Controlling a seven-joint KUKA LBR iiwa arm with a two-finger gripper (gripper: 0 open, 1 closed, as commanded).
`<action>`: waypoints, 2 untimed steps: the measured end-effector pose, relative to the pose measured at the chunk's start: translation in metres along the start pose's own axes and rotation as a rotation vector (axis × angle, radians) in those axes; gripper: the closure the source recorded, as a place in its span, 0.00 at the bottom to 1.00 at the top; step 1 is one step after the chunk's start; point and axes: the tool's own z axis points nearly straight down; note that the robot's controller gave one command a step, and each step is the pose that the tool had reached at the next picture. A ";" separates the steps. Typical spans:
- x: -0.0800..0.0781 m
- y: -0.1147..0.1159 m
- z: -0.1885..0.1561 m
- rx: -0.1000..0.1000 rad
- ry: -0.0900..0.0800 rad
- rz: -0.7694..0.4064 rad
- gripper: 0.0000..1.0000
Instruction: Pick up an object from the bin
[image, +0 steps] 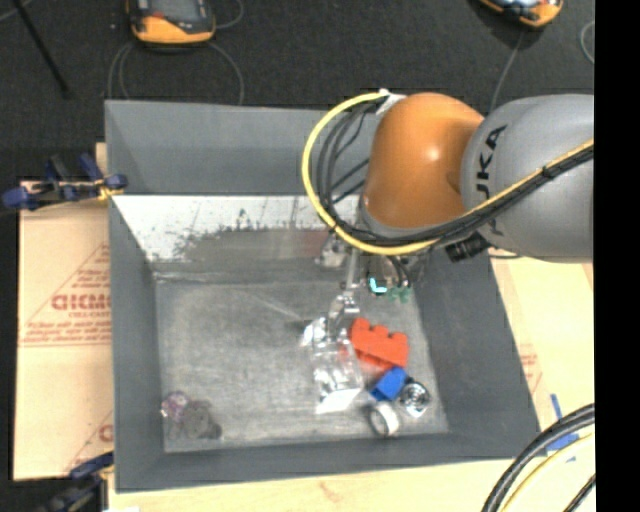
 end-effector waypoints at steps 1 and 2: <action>0.003 -0.037 0.092 0.000 -0.014 0.011 0.00; 0.005 -0.050 0.122 -0.003 -0.011 0.187 0.00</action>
Offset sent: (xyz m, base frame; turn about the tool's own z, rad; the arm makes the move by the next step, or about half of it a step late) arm -0.0075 -0.0404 -0.1085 0.0121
